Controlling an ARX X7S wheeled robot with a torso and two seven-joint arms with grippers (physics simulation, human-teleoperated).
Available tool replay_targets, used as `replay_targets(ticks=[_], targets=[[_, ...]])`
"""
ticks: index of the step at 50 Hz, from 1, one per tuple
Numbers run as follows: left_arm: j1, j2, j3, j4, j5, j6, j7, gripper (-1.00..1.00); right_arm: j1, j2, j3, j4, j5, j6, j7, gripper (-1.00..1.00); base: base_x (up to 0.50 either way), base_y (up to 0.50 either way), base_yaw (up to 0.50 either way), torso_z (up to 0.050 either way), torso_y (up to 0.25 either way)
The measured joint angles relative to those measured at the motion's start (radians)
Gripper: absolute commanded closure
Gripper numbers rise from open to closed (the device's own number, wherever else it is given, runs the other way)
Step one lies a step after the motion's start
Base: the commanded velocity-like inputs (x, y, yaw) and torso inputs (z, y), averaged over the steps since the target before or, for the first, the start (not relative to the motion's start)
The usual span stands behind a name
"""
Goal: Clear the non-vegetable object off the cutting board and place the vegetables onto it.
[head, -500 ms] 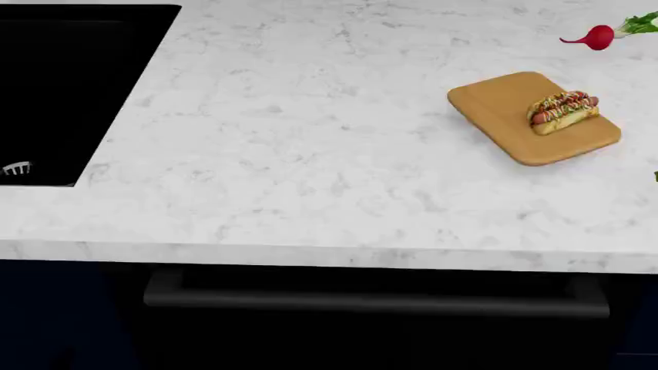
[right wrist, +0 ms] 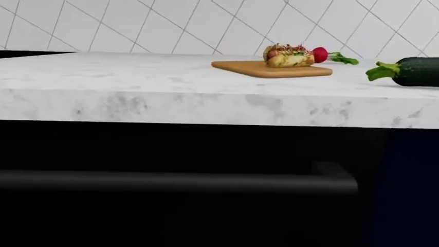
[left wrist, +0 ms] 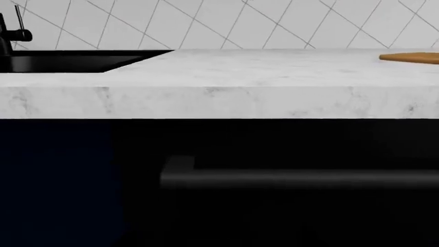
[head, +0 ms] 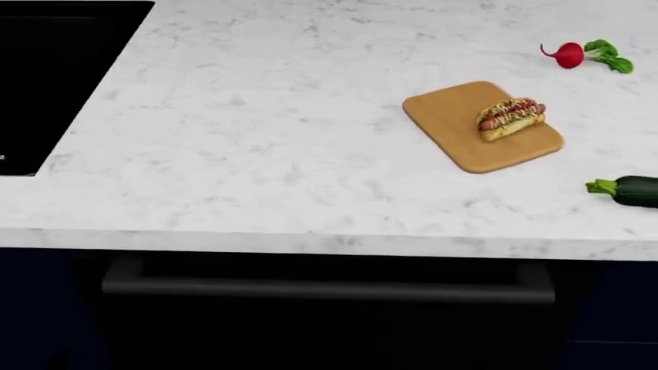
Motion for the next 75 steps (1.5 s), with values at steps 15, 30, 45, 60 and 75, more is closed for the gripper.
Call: replay_targets(ticks=[15, 30, 45, 60, 75], targets=[[-0.003, -0.026, 0.035, -0.003, -0.024, -0.003, -0.033, -1.0, 0.001, 0.032, -0.034, 0.0, 0.023, -0.001, 0.03, -1.0, 0.0, -0.5, 0.0, 0.0, 0.0], [-0.003, -0.046, 0.056, -0.002, -0.048, 0.001, -0.055, -1.0, 0.004, 0.052, -0.057, 0.0, 0.046, 0.003, 0.051, -1.0, 0.0, -0.5, 0.0, 0.0, 0.0], [0.004, -0.068, 0.089, 0.015, -0.049, 0.013, -0.071, -1.0, 0.005, 0.073, -0.084, -0.017, 0.035, 0.028, 0.087, -1.0, 0.0, -0.08, 0.0, 0.0, 0.0], [-0.043, -0.101, 0.096, 0.183, -0.054, -0.152, -0.105, -1.0, 0.005, 0.119, -0.088, -0.247, -0.023, 0.271, 0.132, -1.0, 0.0, 0.0, 0.0, 0.0, 0.0], [-0.187, -0.138, 0.08, 0.428, -0.097, -0.506, -0.135, -1.0, 0.118, 0.185, -0.094, -0.556, -0.045, 0.663, 0.097, -1.0, 0.0, 0.0, 0.0, 0.0, 0.0]])
